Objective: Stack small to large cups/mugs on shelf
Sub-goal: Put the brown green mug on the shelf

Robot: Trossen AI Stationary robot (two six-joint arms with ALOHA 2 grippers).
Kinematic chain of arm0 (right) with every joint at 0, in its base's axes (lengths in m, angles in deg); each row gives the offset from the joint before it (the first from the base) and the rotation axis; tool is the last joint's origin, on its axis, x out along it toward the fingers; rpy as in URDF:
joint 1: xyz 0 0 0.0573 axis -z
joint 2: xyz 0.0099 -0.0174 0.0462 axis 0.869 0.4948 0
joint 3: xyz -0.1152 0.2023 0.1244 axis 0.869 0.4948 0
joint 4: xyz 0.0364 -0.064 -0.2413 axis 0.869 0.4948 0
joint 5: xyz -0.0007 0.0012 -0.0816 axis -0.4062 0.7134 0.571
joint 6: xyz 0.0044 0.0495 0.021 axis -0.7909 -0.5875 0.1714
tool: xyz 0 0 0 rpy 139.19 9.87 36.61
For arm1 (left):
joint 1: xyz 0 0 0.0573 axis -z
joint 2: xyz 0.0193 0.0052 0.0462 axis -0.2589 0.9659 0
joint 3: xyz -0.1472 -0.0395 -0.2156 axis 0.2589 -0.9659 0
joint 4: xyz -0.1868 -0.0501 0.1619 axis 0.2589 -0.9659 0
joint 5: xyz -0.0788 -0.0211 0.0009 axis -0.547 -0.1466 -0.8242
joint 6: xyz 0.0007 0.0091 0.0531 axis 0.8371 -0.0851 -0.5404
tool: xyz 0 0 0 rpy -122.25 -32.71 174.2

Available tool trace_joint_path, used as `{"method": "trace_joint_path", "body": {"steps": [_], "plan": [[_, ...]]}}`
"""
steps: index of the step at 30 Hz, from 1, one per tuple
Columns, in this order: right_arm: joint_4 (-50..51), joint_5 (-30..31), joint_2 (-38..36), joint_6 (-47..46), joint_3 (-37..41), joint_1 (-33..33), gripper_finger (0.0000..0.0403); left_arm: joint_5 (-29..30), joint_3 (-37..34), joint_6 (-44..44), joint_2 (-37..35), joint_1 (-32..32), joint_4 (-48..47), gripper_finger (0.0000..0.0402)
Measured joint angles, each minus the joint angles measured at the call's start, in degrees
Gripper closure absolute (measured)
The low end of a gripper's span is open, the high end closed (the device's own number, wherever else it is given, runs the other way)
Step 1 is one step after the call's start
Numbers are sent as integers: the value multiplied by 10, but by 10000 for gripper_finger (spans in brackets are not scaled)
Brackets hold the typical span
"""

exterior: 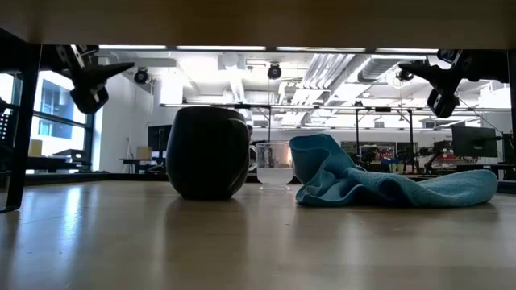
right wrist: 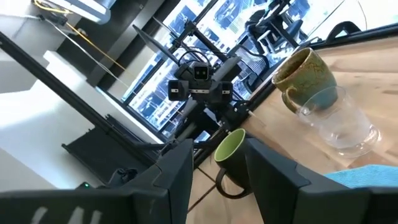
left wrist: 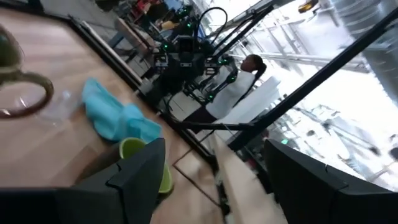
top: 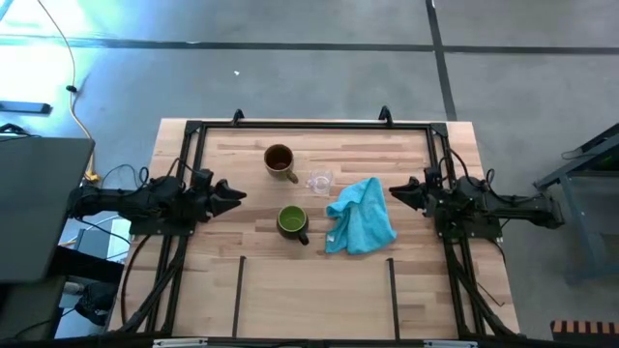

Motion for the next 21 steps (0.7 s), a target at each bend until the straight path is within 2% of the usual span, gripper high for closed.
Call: {"method": "trace_joint_path", "body": {"steps": [3, 9, 13, 16, 21], "plan": [[5, 0, 0, 24, 0, 0, 263, -13, 0, 32, 0, 0, 0, 140], [27, 0, 0, 76, 0, 0, 263, -6, 0, 33, 0, 0, -1, 140], [45, 0, 0, 77, 0, 0, 263, 19, 0, -20, 0, 0, -20, 140], [55, 0, 0, 77, 0, 0, 263, 54, 0, -21, 0, 0, -21, 140], [64, 0, 0, 77, 0, 0, 263, 59, 0, -38, 0, 0, -21, 144]]}}
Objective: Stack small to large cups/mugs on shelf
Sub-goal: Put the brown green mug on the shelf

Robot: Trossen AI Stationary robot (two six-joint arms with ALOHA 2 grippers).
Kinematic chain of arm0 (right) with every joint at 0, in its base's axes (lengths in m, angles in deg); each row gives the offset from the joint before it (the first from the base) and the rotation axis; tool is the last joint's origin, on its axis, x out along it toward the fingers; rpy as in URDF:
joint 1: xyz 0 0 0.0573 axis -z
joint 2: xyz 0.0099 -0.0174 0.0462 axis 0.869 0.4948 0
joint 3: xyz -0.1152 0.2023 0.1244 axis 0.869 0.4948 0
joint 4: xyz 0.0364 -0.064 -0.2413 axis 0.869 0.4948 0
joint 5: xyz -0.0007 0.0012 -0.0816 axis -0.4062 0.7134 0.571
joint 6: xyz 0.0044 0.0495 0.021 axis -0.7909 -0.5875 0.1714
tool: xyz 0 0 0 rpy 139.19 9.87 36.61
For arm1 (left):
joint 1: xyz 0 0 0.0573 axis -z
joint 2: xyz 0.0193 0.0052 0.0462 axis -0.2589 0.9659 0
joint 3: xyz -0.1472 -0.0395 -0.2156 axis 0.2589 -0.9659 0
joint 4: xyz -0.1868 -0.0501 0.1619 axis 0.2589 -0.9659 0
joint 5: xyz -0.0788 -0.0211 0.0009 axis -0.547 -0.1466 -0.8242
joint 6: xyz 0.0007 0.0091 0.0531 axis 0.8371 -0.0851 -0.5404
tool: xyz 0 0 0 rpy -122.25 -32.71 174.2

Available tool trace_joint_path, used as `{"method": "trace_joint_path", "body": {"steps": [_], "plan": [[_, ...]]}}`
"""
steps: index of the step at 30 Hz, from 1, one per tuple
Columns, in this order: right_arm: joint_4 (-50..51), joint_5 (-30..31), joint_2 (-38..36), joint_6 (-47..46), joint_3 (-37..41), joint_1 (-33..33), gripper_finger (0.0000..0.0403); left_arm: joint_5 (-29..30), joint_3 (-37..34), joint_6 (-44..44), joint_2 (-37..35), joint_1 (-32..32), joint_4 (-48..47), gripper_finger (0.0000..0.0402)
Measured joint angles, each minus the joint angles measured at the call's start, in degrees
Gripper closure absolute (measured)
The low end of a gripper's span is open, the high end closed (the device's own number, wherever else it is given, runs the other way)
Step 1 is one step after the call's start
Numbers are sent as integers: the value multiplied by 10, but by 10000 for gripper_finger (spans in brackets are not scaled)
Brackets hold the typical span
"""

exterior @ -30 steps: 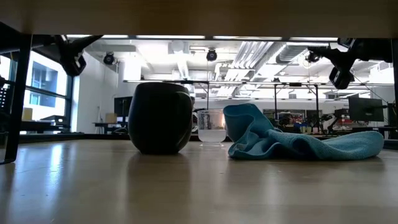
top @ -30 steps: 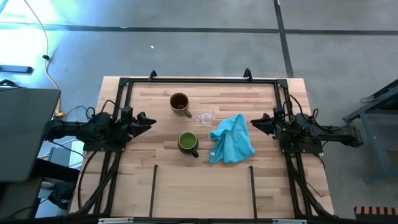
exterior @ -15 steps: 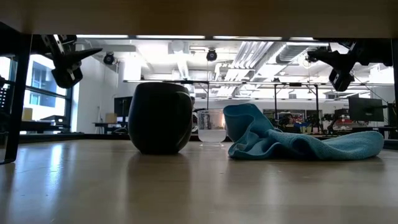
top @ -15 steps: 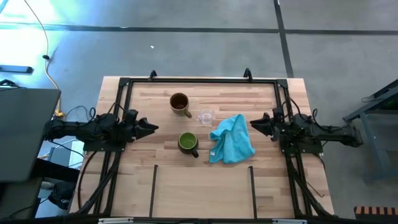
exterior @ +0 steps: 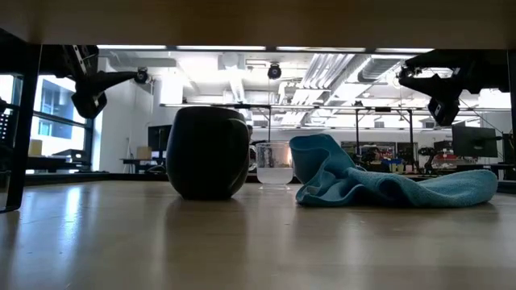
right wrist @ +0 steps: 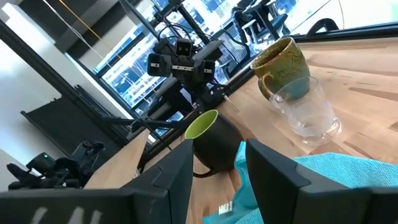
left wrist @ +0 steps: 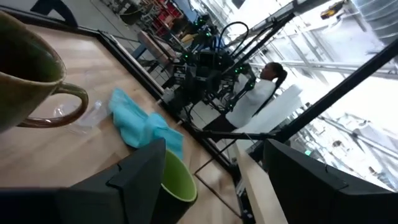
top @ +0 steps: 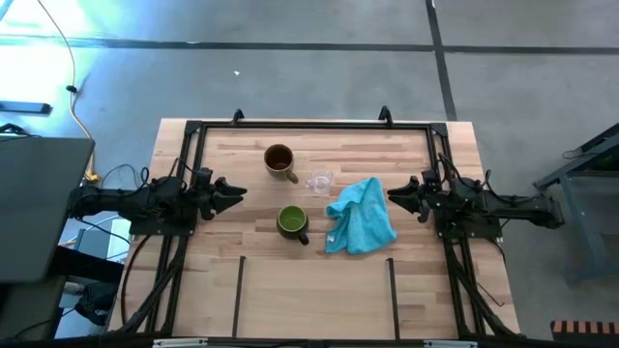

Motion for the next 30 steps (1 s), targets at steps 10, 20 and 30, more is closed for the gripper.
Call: {"method": "trace_joint_path", "body": {"steps": [10, 20, 30], "plan": [[0, 0, 0, 0, 0, 0, 263, 11, 0, -54, 0, 0, 45, 283], [0, 0, 0, -5, 0, 0, 263, 10, 0, -29, 0, 0, 105, 350], [0, 0, 0, 0, 0, 0, 263, 79, 43, -201, 0, 0, 67, 362]]}}
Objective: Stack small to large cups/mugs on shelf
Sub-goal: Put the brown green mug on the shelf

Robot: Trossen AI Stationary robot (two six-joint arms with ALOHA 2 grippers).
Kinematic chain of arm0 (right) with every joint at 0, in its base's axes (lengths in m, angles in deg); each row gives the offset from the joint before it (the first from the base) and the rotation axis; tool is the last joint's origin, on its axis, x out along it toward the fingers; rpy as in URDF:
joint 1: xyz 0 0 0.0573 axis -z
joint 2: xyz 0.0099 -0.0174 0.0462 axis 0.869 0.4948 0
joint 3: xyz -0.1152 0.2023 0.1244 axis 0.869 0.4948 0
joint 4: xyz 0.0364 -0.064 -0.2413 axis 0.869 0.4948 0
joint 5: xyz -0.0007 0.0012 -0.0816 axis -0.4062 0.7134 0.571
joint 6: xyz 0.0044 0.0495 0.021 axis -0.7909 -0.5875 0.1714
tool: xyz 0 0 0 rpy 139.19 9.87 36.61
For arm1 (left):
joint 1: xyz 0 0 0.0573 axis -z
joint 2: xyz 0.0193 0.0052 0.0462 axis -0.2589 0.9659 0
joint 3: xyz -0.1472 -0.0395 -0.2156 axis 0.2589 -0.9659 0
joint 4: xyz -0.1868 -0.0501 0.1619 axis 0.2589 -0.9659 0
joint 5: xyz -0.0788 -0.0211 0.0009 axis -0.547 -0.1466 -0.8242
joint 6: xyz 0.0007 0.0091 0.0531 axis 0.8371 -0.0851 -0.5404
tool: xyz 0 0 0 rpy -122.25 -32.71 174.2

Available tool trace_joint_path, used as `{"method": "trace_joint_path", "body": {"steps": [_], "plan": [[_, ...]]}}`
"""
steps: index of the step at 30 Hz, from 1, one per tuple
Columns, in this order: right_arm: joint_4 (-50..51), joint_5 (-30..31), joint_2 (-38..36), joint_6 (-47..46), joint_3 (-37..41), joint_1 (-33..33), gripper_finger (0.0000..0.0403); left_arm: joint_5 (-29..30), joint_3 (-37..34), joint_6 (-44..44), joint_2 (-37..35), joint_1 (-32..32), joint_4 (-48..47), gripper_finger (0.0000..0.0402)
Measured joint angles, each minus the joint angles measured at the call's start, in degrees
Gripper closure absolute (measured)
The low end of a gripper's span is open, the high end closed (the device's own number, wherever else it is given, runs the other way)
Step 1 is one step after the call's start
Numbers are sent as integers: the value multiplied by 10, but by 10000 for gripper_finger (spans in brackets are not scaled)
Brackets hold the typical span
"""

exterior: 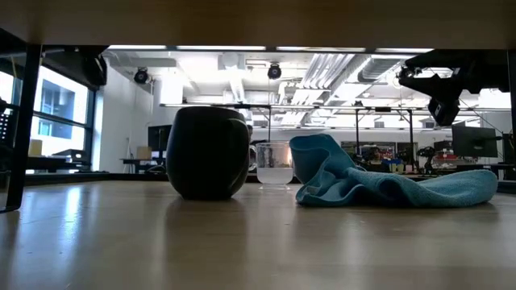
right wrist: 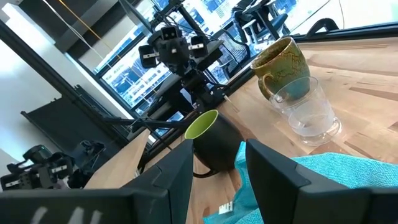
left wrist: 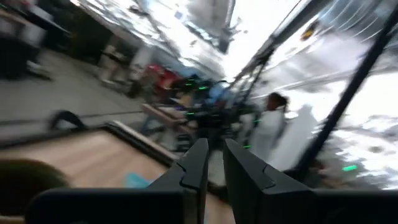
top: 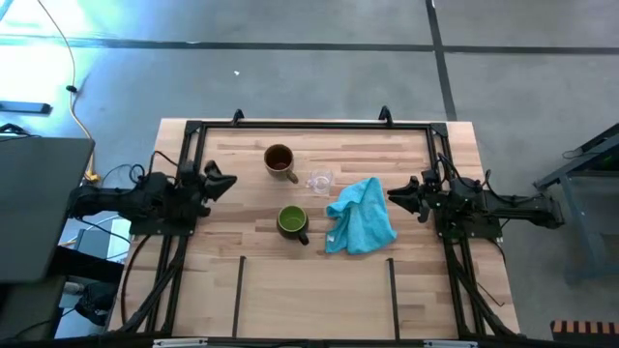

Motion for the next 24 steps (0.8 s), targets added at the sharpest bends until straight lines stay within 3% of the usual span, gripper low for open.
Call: {"method": "trace_joint_path", "body": {"steps": [5, 10, 24], "plan": [[0, 26, 0, 0, 0, 0, 263, 71, 94, -13, 9, 0, -165, 362], [-3, 51, 0, 0, -1, 0, 263, 81, 179, -18, 54, 0, -267, 362], [-2, 55, 0, 0, -1, 0, 263, 78, 282, -166, 314, 0, -307, 362]]}}
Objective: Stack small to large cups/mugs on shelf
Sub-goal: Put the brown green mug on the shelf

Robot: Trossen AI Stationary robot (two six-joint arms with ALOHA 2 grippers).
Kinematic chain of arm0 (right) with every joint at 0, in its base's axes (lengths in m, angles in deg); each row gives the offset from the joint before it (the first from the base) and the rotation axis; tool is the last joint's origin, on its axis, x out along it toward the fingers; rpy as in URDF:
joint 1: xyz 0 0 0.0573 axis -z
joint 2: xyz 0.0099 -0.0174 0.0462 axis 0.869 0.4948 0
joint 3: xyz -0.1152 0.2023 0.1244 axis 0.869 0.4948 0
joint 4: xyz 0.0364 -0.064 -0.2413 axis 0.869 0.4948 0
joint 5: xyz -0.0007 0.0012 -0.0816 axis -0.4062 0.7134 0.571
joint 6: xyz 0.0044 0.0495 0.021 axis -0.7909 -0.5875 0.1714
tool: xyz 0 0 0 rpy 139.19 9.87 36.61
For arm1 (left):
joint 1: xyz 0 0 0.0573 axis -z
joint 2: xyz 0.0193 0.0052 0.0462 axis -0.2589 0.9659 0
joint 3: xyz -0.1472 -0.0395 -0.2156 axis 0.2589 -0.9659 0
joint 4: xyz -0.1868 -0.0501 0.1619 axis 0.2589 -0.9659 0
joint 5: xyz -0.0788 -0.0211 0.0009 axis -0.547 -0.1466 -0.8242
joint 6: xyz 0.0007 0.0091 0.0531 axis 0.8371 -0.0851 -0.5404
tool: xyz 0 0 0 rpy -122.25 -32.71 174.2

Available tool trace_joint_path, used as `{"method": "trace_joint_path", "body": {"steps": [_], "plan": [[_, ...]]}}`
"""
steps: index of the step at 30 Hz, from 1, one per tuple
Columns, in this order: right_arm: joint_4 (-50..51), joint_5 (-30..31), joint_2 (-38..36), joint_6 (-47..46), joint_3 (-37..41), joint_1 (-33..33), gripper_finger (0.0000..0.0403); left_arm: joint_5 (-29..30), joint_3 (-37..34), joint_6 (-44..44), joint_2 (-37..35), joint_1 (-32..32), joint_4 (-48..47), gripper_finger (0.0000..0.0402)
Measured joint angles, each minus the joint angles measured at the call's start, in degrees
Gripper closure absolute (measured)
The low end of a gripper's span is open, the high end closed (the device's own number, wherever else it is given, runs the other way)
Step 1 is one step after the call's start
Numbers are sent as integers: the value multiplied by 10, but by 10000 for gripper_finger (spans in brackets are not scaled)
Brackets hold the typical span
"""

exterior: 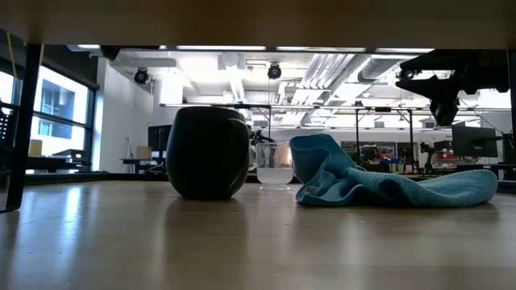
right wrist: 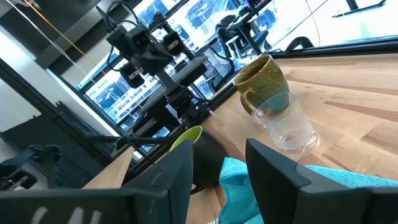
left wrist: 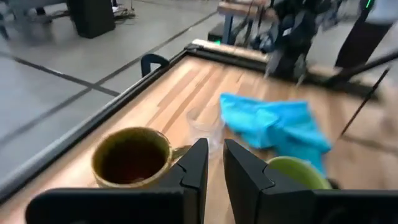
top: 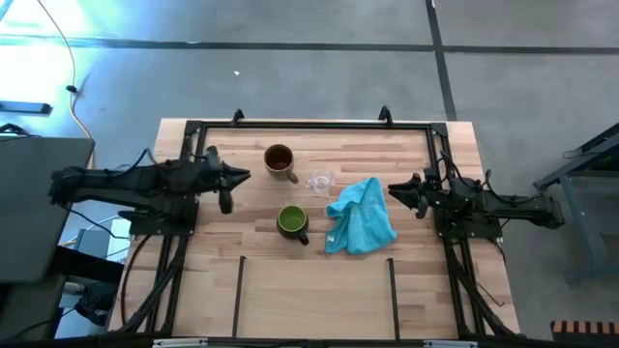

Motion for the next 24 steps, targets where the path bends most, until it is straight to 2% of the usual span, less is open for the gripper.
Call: {"method": "trace_joint_path", "body": {"steps": [6, 12, 17, 20, 24], "plan": [[0, 0, 0, -3, 0, 0, 263, -20, 99, -204, 114, 0, -86, 362], [0, 0, 0, -4, 0, 0, 263, 37, 191, -341, 216, 0, -170, 362], [1, -1, 0, -4, 0, 0, 263, 72, 209, -434, 268, -5, -180, 362], [1, -2, 0, -4, 0, 0, 263, 75, 209, -450, 288, -24, -202, 362], [1, -2, 0, -4, 0, 0, 263, 70, 209, -380, 299, -54, -234, 362]]}}
